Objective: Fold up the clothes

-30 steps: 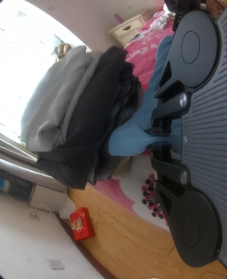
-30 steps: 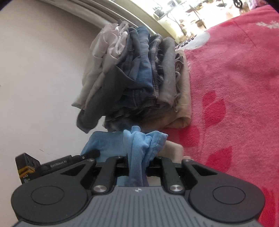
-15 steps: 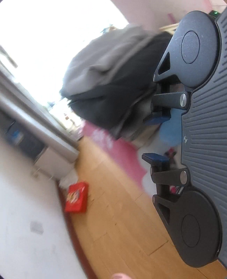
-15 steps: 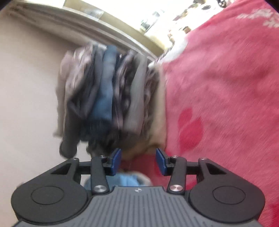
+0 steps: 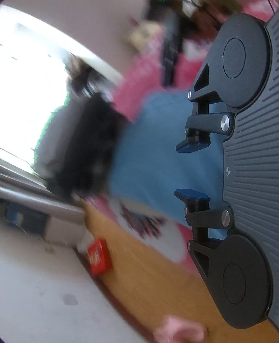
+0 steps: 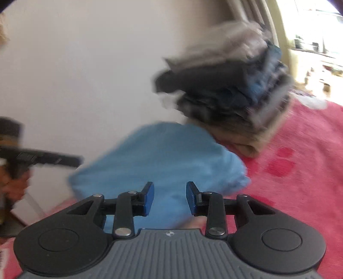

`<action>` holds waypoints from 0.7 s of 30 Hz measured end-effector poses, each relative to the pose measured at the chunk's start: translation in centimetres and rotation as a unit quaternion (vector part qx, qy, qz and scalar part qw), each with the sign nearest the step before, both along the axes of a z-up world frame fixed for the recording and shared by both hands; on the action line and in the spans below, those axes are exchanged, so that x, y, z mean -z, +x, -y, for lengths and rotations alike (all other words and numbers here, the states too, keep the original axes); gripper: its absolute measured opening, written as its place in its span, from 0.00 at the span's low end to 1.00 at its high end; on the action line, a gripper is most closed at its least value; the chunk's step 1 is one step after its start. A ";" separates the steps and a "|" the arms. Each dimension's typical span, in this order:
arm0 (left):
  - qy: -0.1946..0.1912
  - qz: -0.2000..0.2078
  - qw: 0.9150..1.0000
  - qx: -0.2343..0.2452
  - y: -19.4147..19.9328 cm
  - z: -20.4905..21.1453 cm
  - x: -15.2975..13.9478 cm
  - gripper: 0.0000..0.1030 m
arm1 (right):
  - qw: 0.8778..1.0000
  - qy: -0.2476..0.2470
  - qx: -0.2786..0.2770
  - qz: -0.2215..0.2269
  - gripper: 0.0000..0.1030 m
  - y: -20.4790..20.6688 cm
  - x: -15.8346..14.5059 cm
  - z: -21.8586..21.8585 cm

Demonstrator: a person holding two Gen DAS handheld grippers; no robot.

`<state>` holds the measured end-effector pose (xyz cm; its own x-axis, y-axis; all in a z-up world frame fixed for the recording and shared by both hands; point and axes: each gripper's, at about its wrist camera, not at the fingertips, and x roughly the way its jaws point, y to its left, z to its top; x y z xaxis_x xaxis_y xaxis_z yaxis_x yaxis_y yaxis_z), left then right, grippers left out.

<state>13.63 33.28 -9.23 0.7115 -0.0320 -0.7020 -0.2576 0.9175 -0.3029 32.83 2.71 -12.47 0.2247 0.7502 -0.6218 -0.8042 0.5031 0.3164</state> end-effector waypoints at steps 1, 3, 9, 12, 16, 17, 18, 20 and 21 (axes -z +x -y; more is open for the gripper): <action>0.007 -0.002 1.000 -0.013 -0.3 0.1 0.0 0.35 | 0.999 -0.017 0.035 0.004 0.35 0.8 0.2 0.0; 0.006 0.008 0.999 -0.041 -1.6 0.1 -0.7 0.35 | 0.995 -0.042 0.091 0.009 0.35 2.5 -0.1 0.7; 0.015 0.019 0.997 -0.067 -6.7 2.6 -4.1 0.37 | 0.996 -0.054 0.067 0.022 0.35 1.6 -5.3 3.8; 0.007 0.023 0.997 -0.077 -8.4 4.0 -4.7 0.42 | 0.999 -0.028 0.017 -0.043 0.36 -0.6 -6.0 4.7; -0.037 0.019 0.993 -0.114 -8.4 3.2 -3.4 0.45 | 0.985 0.034 0.003 -0.171 0.41 -3.5 -3.8 5.8; -0.045 0.016 0.992 -0.120 -8.2 2.6 -2.9 0.45 | 0.979 0.047 0.007 -0.200 0.42 -4.1 -2.8 5.9; -0.050 0.014 0.991 -0.125 -8.2 2.1 -2.5 0.45 | 0.972 0.060 0.012 -0.229 0.42 -4.7 -1.8 6.0; -0.073 0.012 0.988 -0.136 -8.0 0.4 -1.4 0.48 | 0.956 0.083 0.021 -0.279 0.47 -5.8 0.0 6.1; -0.089 0.014 0.986 -0.142 -7.8 -0.6 -0.8 0.49 | 0.952 0.089 0.025 -0.292 0.49 -6.4 0.5 6.1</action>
<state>5.79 33.91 -8.46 0.7286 0.0497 -0.6832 -0.4856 0.7409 -0.4640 26.48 -3.34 -13.02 -0.0818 0.8527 -0.5160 -0.4421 0.4330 0.7856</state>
